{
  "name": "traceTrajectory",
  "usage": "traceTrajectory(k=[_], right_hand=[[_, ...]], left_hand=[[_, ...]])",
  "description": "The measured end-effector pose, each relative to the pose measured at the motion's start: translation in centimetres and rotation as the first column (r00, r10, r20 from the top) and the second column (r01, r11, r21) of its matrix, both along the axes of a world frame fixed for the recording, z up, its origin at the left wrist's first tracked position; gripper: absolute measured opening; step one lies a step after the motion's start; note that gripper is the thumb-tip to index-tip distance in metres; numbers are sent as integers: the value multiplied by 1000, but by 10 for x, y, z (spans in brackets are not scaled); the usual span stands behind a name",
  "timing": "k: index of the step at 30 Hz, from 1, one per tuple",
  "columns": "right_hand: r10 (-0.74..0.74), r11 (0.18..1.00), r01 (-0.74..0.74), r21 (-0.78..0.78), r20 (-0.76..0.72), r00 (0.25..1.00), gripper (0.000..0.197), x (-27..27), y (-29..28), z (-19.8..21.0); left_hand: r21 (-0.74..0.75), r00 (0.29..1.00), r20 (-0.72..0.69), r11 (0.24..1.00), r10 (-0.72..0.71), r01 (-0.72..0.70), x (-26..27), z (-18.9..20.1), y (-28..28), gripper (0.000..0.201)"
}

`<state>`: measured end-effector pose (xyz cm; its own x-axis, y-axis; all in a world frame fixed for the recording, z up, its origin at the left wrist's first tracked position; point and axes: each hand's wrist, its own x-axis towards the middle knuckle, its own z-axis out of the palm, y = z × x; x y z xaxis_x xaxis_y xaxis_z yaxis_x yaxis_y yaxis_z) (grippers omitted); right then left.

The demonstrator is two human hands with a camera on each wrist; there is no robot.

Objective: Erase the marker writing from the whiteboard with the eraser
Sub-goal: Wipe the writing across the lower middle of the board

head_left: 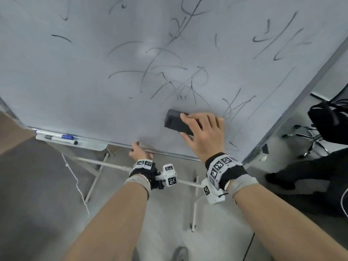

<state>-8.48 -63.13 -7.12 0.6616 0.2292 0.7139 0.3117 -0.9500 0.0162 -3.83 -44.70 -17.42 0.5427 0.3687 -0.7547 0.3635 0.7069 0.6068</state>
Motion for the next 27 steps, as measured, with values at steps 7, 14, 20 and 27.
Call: traceTrajectory(k=[7,14,20,27], right_hand=[[-15,1000,14,7,81,997,53,20,-22,33],[-1,969,-68,-238,-276,961,62,-27,-65,-60],[-11,999,8,-50,-61,998,55,-11,-92,14],[-50,997,41,69,133,990,48,3,-112,45]], left_hand=[[-118,988,49,981,-147,152,-10,-2,-61,70],[-126,986,134,986,-95,112,-13,-15,-60,88],[-99,993,12,988,-116,116,-23,14,-94,90],[-84,972,55,969,-228,232,-29,-4,-116,102]])
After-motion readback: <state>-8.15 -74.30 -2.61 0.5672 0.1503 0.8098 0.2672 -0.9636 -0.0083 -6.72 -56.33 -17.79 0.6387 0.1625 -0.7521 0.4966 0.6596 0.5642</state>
